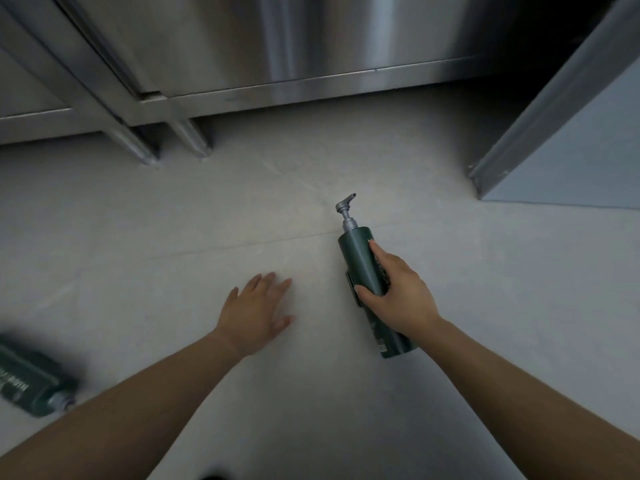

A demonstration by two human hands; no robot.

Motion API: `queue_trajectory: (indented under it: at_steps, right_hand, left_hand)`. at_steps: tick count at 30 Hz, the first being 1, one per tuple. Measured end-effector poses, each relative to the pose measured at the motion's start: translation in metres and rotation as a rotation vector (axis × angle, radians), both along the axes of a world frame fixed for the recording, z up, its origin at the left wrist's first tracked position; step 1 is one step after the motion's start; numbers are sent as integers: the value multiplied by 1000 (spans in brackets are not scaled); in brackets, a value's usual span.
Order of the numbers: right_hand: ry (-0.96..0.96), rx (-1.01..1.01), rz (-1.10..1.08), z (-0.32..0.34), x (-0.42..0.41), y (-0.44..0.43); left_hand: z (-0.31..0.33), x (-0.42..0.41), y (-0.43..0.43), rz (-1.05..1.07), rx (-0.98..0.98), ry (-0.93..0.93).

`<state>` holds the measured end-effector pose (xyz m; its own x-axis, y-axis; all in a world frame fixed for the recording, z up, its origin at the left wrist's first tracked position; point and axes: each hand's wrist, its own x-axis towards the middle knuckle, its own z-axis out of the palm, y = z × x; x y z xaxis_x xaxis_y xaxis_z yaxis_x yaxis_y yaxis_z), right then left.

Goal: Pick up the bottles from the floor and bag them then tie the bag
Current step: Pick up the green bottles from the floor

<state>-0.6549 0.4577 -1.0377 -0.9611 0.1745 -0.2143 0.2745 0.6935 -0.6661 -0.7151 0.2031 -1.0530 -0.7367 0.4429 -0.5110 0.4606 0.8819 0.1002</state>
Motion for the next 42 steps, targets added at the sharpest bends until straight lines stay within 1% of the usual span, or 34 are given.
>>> queue_trajectory:
  at_steps: [7,11,16,23,26,29,31,34,36,38,39,42]
  right_hand:
    - [28,-70,255,11,-45,-103]
    - [60,-111,352,19,-61,-163]
    - [51,-134,434,14,-66,-217]
    - [-11,-143,458,-8,-63,-251]
    - [-29,-130,447,-12,-60,-251]
    - [-32,-130,419,-11,-57,-244]
    - [-40,-124,398,-11,-55,-236]
    - [-42,-106,378,-10,-51,-221]
    - [-44,-90,355,-9,-46,-207]
    - [-48,-73,319,-9,-41,-190]
    - [-51,-67,301,-8,-38,-181]
    - [-64,-52,256,-6,-29,-153]
  left_hand:
    - [43,-2,-108,257,-23,160]
    - [58,1,-179,383,-144,213]
    - [60,10,-246,623,-193,198]
    - [38,13,-300,913,-152,166]
    - [26,15,-308,1009,-86,127]
    - [18,19,-301,1020,-55,147]
    - [15,22,-290,978,-44,154]
    - [11,24,-263,811,43,167]
    - [10,23,-245,679,135,182]
    - [9,23,-226,599,248,193]
    - [8,23,-216,600,301,195]
    - [5,19,-191,711,407,167]
